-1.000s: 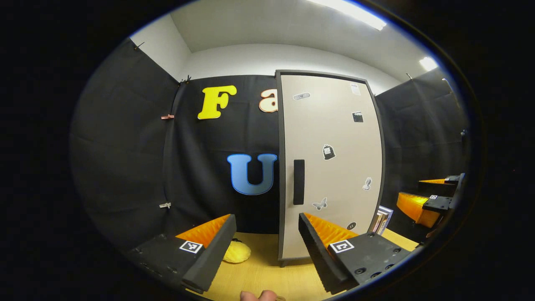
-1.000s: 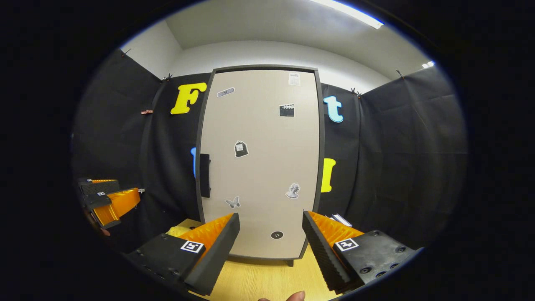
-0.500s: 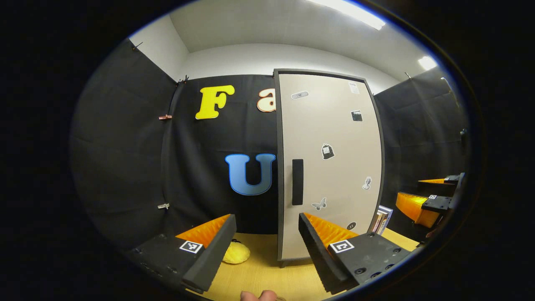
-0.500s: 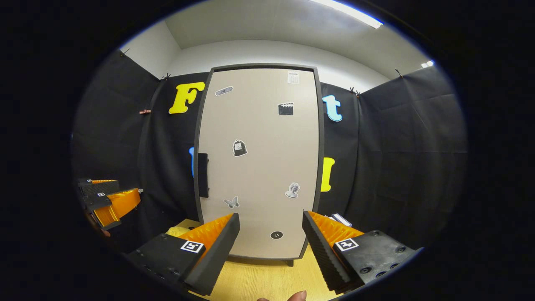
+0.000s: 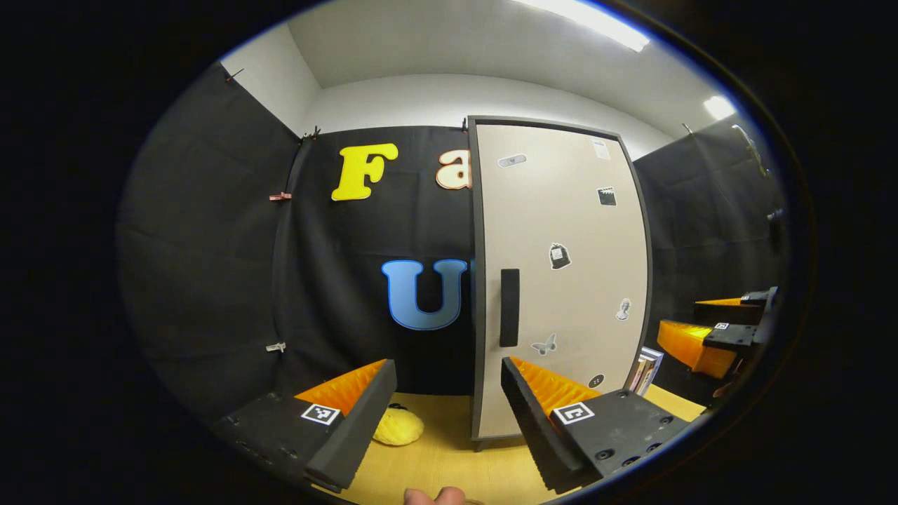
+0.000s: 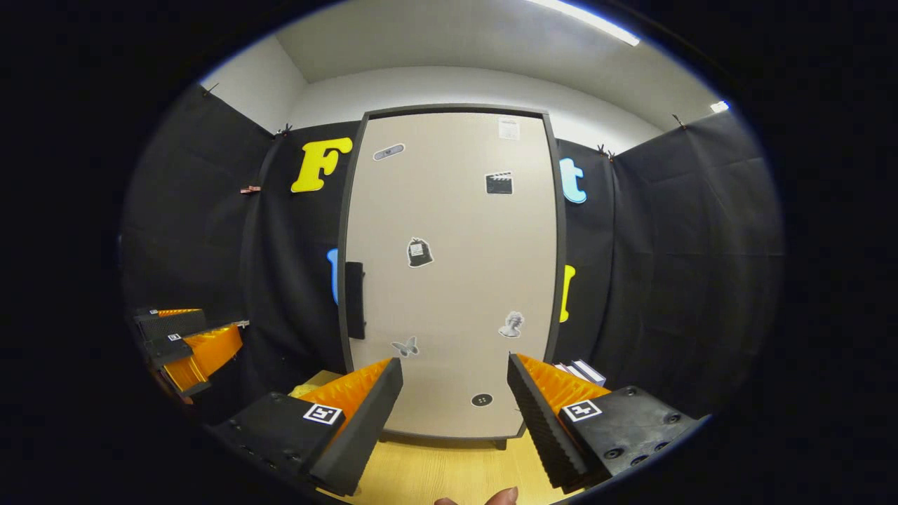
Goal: Open the cabinet door with the right hand, grasp the bottle in the cabinet with the left hand and place it on the coaster, then close the cabinet door with the right hand.
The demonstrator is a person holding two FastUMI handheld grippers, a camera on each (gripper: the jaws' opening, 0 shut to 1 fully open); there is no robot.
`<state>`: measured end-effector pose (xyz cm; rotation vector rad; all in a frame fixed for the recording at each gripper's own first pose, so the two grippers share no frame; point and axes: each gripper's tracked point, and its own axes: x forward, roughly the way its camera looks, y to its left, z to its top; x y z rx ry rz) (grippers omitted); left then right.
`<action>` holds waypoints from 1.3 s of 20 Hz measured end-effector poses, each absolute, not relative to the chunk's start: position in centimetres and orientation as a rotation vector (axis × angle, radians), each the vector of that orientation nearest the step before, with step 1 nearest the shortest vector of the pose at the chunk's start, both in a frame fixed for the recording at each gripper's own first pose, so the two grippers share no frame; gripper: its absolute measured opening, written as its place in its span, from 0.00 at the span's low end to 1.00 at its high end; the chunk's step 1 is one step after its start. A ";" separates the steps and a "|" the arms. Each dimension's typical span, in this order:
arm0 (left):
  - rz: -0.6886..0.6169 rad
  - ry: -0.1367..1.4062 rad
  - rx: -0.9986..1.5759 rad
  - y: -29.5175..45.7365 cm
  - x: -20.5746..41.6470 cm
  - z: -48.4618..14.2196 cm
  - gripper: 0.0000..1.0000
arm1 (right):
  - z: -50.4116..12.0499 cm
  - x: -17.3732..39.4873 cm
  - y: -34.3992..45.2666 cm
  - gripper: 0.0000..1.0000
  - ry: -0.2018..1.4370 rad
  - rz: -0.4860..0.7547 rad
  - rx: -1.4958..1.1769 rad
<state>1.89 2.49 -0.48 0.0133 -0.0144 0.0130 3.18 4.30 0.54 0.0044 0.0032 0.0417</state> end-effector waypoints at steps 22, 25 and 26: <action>0.159 0.052 -0.046 11.2 3.8 -4.8 0.95 | -0.3 21.2 19.7 0.96 -0.024 0.132 0.034; 0.170 0.056 -0.059 11.9 3.6 -5.2 0.95 | -1.2 22.8 19.9 0.65 -0.003 0.114 0.052; 0.176 0.059 -0.060 12.2 3.7 -5.3 0.95 | -1.7 22.9 20.1 0.54 0.018 0.113 0.065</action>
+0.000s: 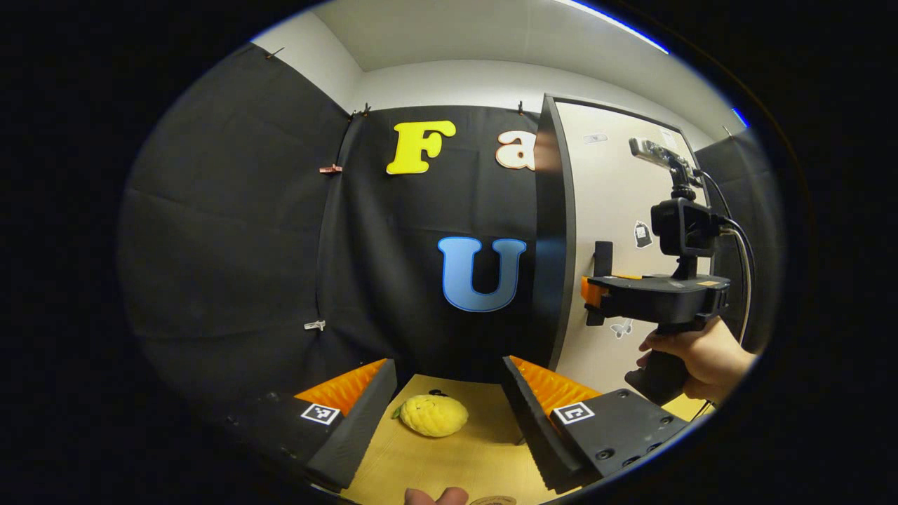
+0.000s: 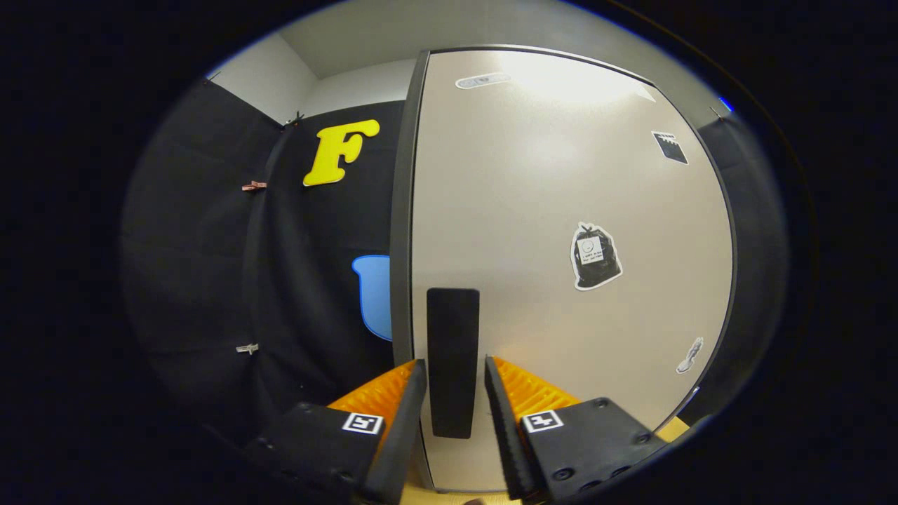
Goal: Open the cabinet door with the right hand, grasp the bottle in the cabinet with the left hand and place it on the coaster, then close the cabinet door with the right hand.
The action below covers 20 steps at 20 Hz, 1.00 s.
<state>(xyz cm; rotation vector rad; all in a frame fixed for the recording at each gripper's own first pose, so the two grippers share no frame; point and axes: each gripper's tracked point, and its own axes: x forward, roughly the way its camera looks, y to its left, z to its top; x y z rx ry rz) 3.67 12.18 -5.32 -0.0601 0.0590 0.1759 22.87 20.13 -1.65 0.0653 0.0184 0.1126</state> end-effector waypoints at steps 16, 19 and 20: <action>0.175 0.036 -0.039 9.5 0.7 -3.7 0.95 | -0.8 17.9 20.3 0.16 0.071 0.270 0.119; 0.167 0.036 -0.031 8.5 0.2 -3.5 0.95 | -0.7 16.6 20.0 0.16 0.077 0.303 0.121; 0.162 0.035 -0.029 8.1 0.0 -3.3 0.95 | -0.7 16.3 19.9 0.16 0.077 0.312 0.121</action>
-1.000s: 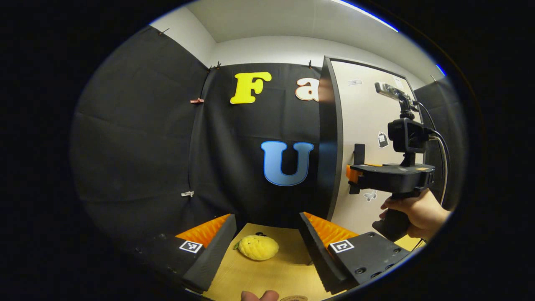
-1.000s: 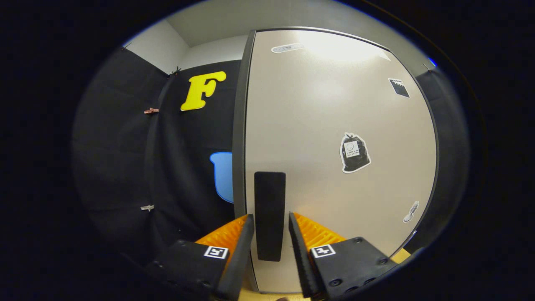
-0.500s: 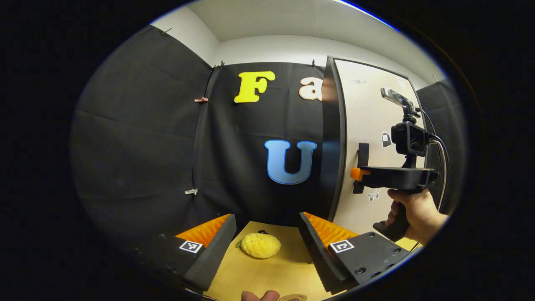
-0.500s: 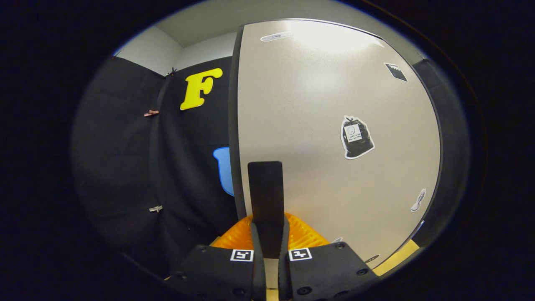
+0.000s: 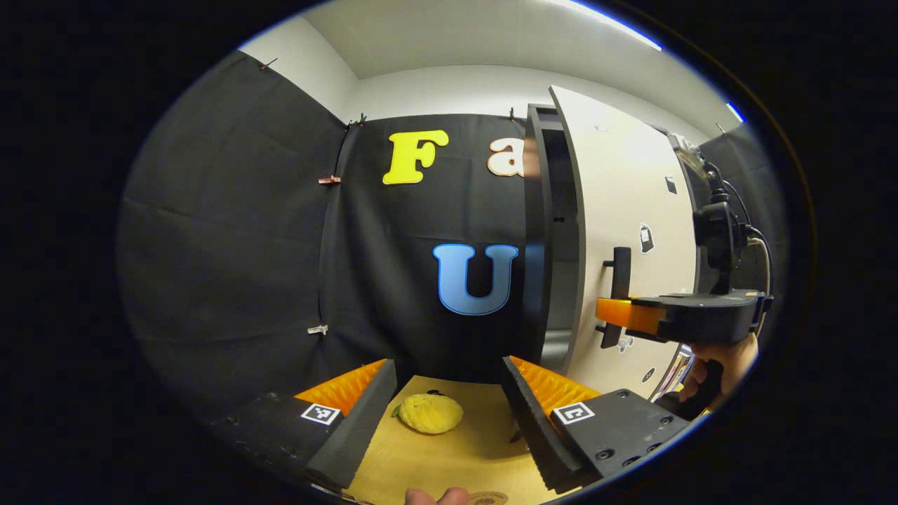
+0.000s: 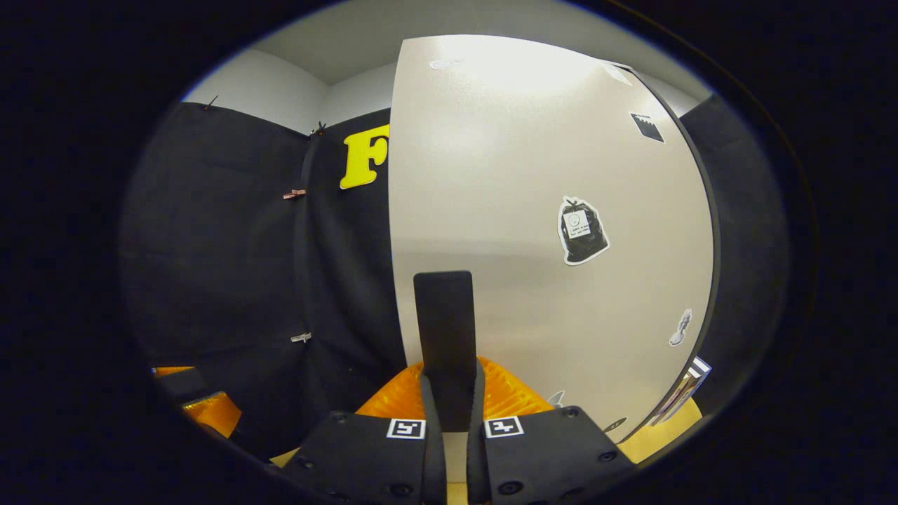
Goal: Open the cabinet door with the right hand, grasp the bottle in the cabinet with the left hand and place it on the coaster, then close the cabinet door with the right hand.
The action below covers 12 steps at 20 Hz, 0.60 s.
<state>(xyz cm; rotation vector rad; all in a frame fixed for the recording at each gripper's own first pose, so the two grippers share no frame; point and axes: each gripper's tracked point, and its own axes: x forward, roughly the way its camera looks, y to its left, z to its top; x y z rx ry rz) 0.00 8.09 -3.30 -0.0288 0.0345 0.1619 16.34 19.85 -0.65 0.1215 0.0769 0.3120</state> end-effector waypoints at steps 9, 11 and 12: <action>0.113 0.023 -0.019 4.4 -1.8 -2.3 0.94 | -0.1 13.2 18.0 0.16 0.062 0.357 0.115; 0.104 0.017 -0.017 4.0 -1.9 -2.1 0.94 | 0.0 12.8 17.6 0.16 0.062 0.361 0.114; 0.099 0.014 -0.015 3.7 -1.9 -2.0 0.94 | 0.0 12.6 17.3 0.16 0.062 0.361 0.115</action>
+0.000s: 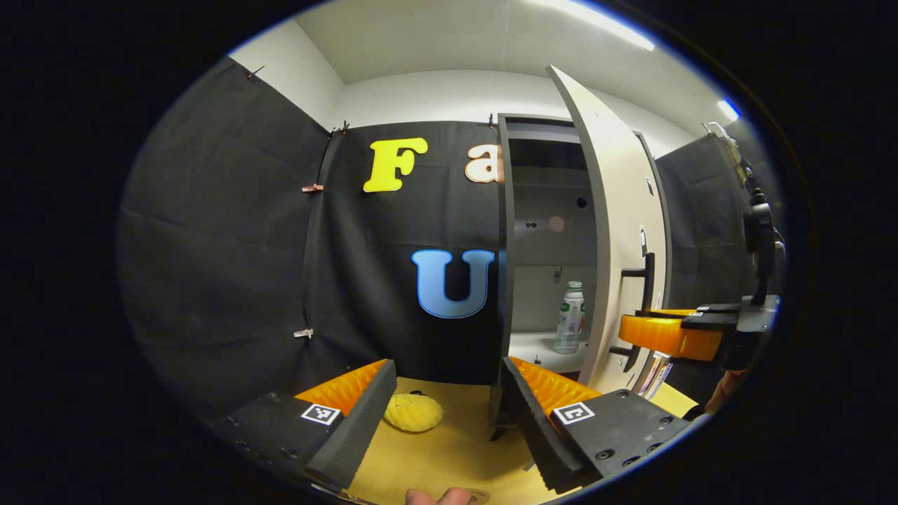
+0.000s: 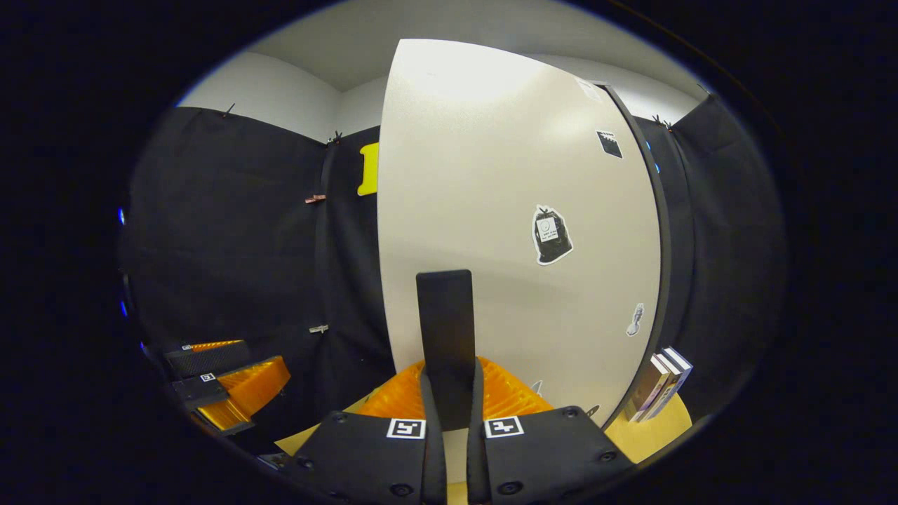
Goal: Open the cabinet door with the right hand, grasp the bottle in the cabinet with the left hand and place it on the coaster, then close the cabinet door with the right hand.
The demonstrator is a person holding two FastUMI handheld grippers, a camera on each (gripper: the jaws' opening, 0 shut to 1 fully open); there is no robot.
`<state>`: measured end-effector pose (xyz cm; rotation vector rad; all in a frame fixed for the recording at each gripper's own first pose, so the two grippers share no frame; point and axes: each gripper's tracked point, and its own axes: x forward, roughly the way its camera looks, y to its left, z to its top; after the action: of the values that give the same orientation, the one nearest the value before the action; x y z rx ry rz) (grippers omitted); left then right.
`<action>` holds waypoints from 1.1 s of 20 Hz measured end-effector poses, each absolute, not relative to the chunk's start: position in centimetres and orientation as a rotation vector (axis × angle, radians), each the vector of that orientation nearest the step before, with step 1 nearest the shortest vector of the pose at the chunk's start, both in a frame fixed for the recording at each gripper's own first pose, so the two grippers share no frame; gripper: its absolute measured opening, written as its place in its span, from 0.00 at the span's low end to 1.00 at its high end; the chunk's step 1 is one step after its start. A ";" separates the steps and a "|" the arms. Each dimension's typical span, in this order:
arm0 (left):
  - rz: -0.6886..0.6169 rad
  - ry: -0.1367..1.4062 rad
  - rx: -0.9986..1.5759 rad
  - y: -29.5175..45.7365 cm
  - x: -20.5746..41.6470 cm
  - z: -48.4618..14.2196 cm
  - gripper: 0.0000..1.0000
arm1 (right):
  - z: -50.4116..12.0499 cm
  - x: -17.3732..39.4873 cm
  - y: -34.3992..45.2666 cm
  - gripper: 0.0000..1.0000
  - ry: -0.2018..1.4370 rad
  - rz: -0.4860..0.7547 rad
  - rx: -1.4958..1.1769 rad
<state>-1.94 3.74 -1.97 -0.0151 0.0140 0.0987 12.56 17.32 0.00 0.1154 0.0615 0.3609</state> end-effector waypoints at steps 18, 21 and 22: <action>-0.076 0.001 -0.018 -2.5 -0.7 -1.3 0.94 | 0.2 10.6 12.7 0.15 0.071 0.232 0.113; -0.100 -0.002 -0.011 -3.6 -0.6 -1.3 0.94 | 0.4 10.7 11.3 0.15 0.055 0.181 0.101; -0.109 -0.002 -0.012 -4.0 -0.5 -1.2 0.94 | 0.5 10.6 10.7 0.14 0.050 0.167 0.094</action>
<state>-0.54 -4.00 -1.24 -0.0123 -0.0020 -0.1093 10.61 10.71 0.48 0.0936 0.0503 0.1669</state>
